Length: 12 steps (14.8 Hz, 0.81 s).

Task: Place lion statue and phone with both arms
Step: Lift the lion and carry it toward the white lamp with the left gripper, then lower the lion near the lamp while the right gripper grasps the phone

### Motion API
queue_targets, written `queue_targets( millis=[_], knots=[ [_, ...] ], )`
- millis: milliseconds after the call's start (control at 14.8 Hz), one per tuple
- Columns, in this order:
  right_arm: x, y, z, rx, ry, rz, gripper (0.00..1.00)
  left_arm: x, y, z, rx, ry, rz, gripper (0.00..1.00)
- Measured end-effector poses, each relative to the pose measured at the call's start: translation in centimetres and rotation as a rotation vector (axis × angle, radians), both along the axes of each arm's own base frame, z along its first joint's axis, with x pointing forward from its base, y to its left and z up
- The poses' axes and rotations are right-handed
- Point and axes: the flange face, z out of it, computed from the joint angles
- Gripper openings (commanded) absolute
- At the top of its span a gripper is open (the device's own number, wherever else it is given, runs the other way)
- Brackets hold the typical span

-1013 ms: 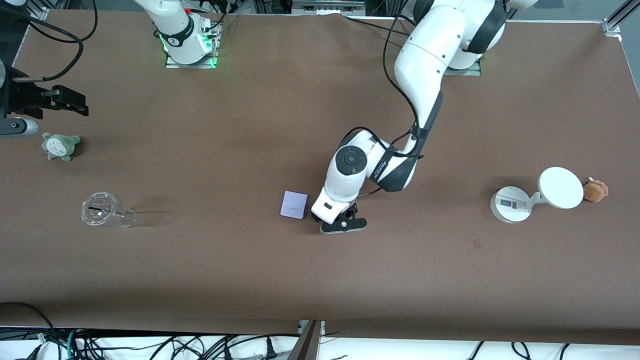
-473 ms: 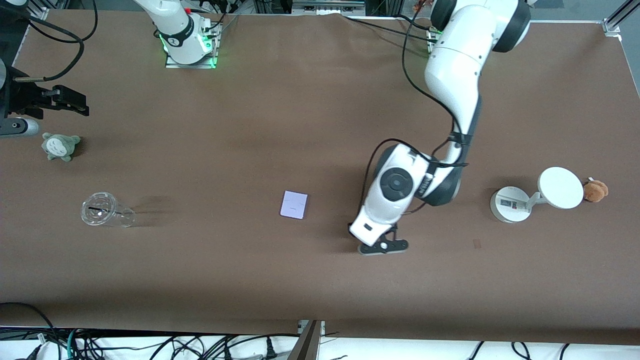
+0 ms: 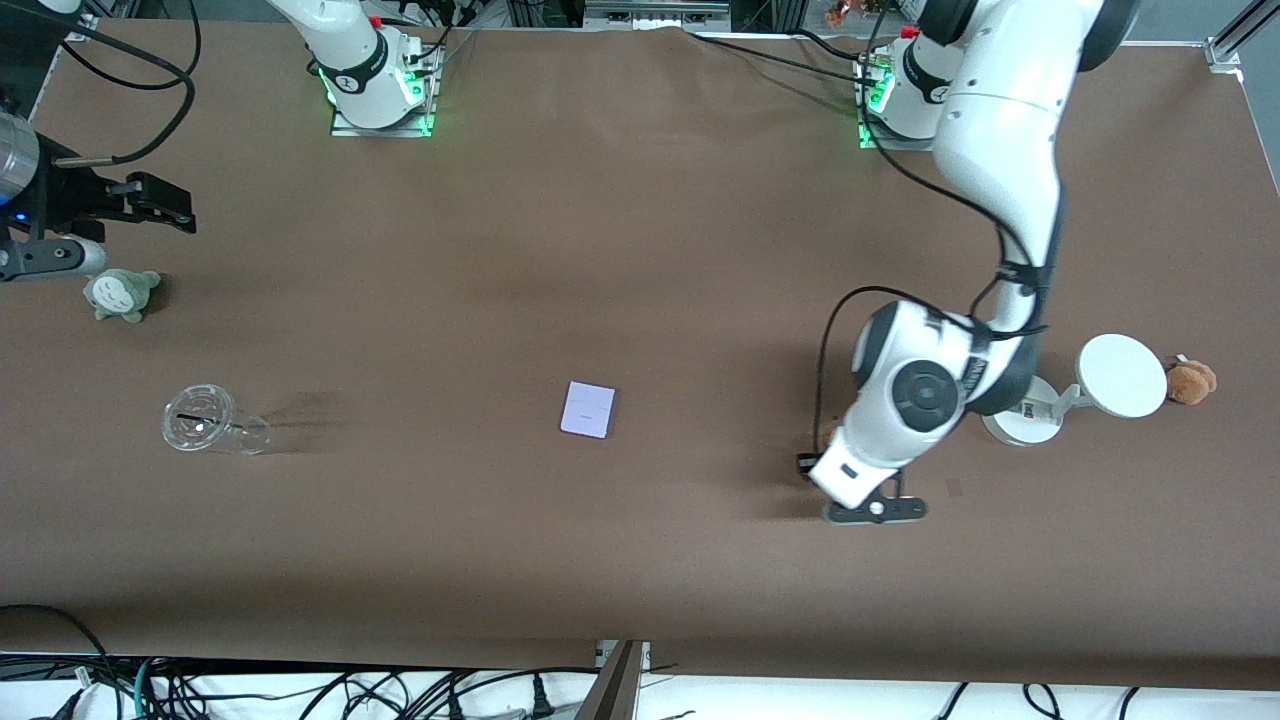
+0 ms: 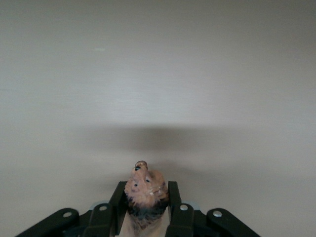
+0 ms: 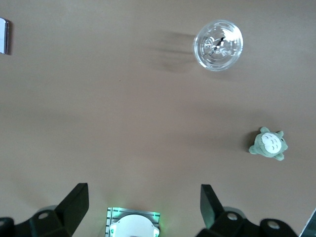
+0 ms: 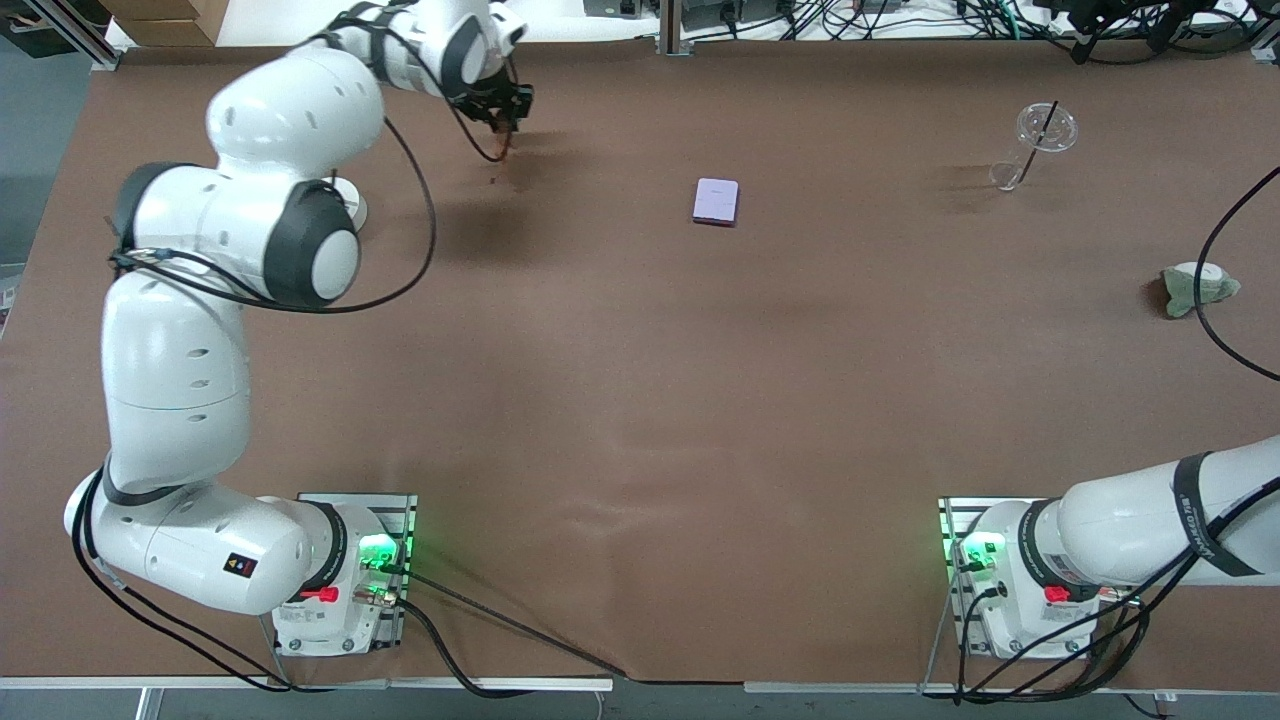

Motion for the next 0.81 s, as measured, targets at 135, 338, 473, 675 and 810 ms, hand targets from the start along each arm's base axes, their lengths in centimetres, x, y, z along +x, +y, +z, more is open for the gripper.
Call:
queue_targets(
  millis=[135,338,473,675,810],
  knots=[
    [0.2,1.3,-0.7,-0.001,0.011,0.014,1.00,-0.5,4.4,0.8,-0.002,-0.016,0.014,0.00],
    [0.9,5.0,-2.0,0.019,0.007,0.006,1.00,-2.8,8.2,0.5,-0.002,-0.018,0.028,0.00],
    [1.6,7.8,-3.3,0.039,-0.005,-0.035,1.00,-4.8,10.2,-0.4,0.000,-0.019,0.006,0.00],
    [3.0,12.0,-6.3,0.036,-0.021,-0.064,1.00,-6.9,12.7,-1.1,0.005,-0.004,-0.017,0.00],
    [3.9,15.0,-8.9,0.031,-0.036,-0.103,1.00,-7.2,14.2,-1.3,0.009,0.003,-0.043,0.00]
  ],
)
